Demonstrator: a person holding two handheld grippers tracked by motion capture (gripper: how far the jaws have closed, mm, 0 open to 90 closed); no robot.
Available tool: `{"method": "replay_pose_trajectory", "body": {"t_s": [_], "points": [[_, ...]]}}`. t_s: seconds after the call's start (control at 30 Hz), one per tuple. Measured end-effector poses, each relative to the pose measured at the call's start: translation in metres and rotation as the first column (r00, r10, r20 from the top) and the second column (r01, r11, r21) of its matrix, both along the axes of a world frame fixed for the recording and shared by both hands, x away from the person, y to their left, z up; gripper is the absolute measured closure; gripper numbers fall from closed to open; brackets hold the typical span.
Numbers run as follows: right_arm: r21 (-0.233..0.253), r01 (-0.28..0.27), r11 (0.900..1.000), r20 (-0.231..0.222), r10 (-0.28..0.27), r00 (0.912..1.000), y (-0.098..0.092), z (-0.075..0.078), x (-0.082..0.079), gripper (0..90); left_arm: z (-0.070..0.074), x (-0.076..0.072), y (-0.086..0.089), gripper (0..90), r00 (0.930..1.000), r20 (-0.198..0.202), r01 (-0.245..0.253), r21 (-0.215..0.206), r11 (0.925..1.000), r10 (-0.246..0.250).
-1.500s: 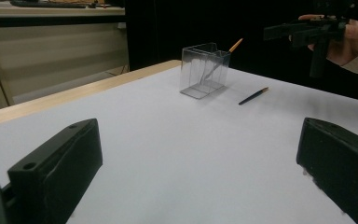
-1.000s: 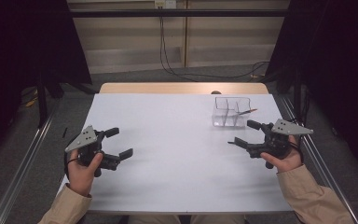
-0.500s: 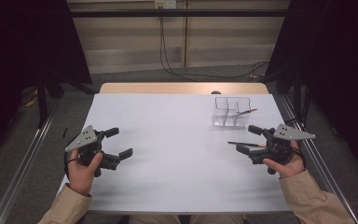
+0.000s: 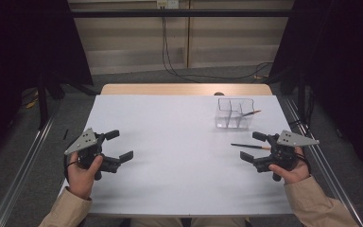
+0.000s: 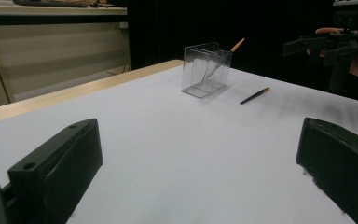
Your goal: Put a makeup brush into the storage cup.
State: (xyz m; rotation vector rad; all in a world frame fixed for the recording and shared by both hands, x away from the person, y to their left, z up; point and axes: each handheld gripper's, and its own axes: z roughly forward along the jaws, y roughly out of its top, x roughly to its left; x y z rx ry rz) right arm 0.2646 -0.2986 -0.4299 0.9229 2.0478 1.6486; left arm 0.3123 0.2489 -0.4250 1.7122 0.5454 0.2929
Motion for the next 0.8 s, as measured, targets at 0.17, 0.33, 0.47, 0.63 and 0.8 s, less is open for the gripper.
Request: {"method": "replay_pose_trajectory", "body": {"t_s": [0.17, 0.33, 0.47, 0.63, 0.8], "points": [[-0.001, -0.01, 1.0, 0.002, 0.01, 1.0, -0.0001, 0.0003, -0.0026, 3.9, -0.0005, -0.0017, 0.0, 0.0, 1.0, -0.004, -0.007, 0.001, 1.0, 0.007], [-0.007, -0.013, 1.0, 0.006, 0.013, 0.9999, -0.0009, 0.0011, -0.0041, 3.9, 0.001, -0.0021, -0.0006, 0.0, 1.0, 0.004, -0.002, -0.001, 1.0, 0.002], [-0.005, -0.013, 1.0, 0.014, 0.013, 0.9998, -0.0021, 0.0025, -0.0053, 3.7, -0.0002, 0.0009, -0.0002, 0.0, 1.0, 0.003, 0.002, -0.007, 1.0, -0.002], [-0.016, -0.007, 1.0, 0.007, 0.007, 0.9999, -0.0026, 0.0016, -0.0055, 3.9, -0.0008, 0.0013, 0.0001, 0.0, 1.0, 0.001, 0.001, 0.0, 1.0, -0.001], [-0.016, -0.002, 1.0, 0.004, 0.002, 1.0, -0.0049, 0.001, -0.005, 4.0, -0.0002, 0.001, -0.002, 0.0, 1.0, -0.002, 0.006, -0.005, 1.0, -0.006]]}}
